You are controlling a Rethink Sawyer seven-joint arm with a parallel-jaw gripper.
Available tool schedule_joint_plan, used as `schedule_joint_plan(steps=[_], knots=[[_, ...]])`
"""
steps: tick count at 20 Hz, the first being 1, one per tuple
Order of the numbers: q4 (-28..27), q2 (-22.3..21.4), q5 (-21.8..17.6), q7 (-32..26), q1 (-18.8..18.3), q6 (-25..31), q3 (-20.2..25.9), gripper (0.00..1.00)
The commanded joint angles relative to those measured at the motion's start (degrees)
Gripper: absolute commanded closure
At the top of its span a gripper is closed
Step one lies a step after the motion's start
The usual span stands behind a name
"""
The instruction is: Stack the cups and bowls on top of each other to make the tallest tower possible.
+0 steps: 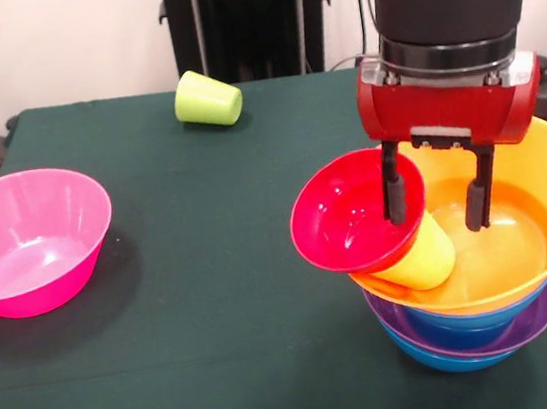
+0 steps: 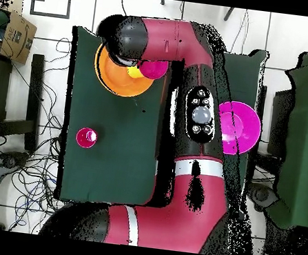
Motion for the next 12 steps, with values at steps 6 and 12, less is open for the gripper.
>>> schedule_joint_plan(steps=[6, 12], knots=[[6.9, -2.5, 1.7, 1.8, 1.9, 3.2, -1.6, 0.0], [6.2, -2.8, 2.8, 2.0, 2.4, 4.3, -2.3, 0.0]])
